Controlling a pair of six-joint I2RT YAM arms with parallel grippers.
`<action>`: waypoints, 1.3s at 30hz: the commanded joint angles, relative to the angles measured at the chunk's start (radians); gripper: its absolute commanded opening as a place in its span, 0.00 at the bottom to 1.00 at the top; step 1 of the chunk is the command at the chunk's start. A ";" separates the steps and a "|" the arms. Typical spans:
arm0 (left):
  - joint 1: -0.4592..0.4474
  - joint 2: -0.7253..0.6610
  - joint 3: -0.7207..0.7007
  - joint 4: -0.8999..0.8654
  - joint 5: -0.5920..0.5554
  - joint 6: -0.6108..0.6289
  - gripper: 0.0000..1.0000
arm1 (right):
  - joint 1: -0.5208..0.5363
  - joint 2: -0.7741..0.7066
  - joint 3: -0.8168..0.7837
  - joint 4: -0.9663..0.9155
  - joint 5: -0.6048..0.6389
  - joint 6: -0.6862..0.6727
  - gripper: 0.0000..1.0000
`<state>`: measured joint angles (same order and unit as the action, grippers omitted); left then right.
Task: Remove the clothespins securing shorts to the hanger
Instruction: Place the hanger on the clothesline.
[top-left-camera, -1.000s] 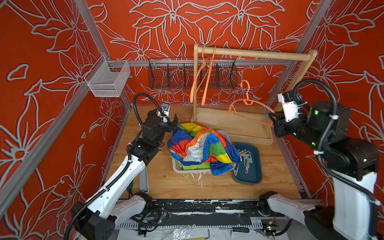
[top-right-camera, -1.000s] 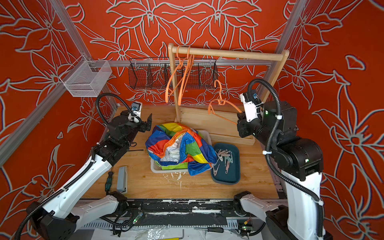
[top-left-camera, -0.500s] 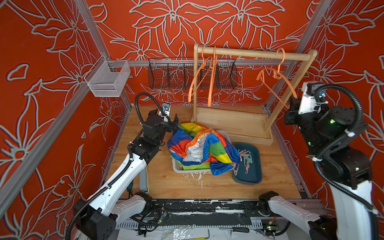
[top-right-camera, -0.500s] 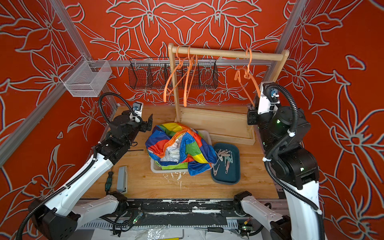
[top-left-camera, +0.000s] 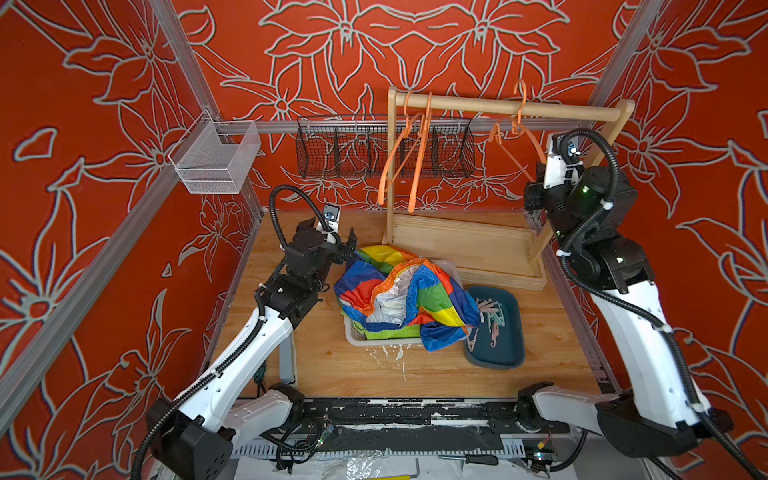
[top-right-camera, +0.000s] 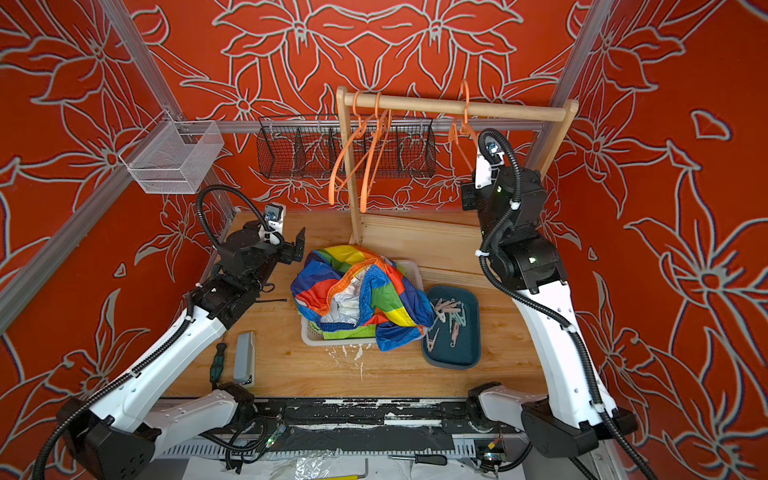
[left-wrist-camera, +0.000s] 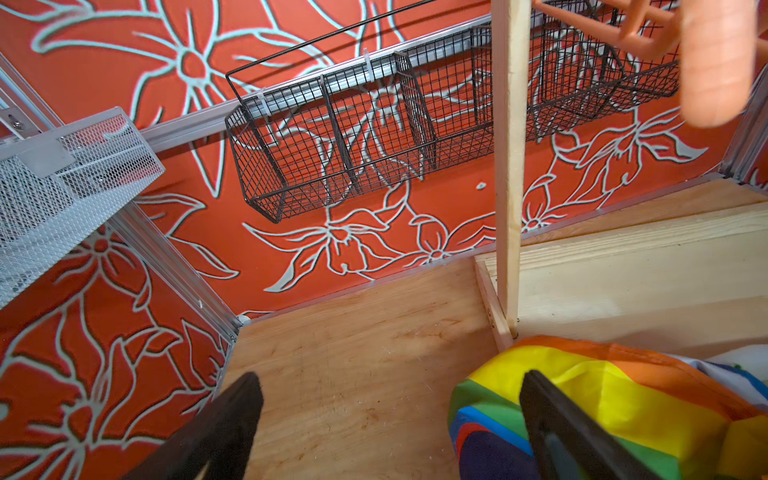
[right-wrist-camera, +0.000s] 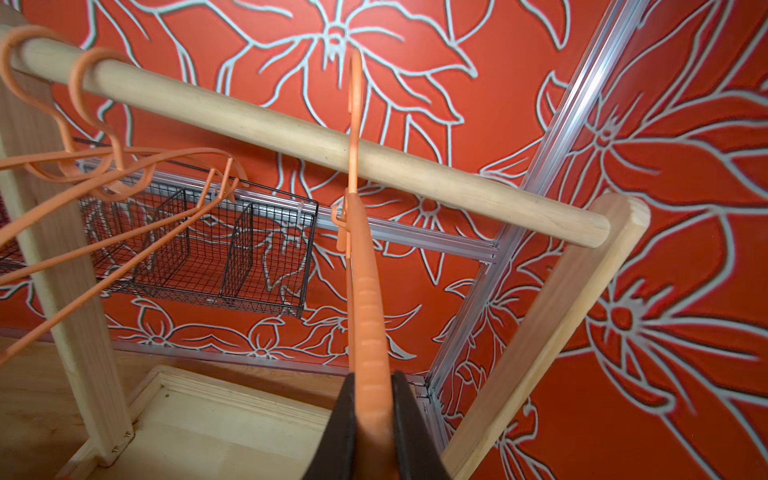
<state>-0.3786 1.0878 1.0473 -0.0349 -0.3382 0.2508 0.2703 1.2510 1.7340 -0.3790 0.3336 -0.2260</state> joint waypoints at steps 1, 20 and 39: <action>0.007 -0.001 0.020 0.017 0.005 -0.002 0.97 | -0.034 -0.004 -0.005 0.104 -0.047 0.028 0.00; 0.012 -0.005 0.022 0.014 0.011 -0.007 0.97 | -0.117 -0.049 -0.205 0.112 -0.124 0.148 0.00; 0.012 0.051 0.129 -0.131 -0.024 -0.065 0.97 | -0.116 -0.176 -0.283 0.019 -0.215 0.173 0.77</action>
<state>-0.3729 1.1137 1.1019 -0.0925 -0.3386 0.2214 0.1566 1.1130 1.4662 -0.3126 0.1734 -0.0727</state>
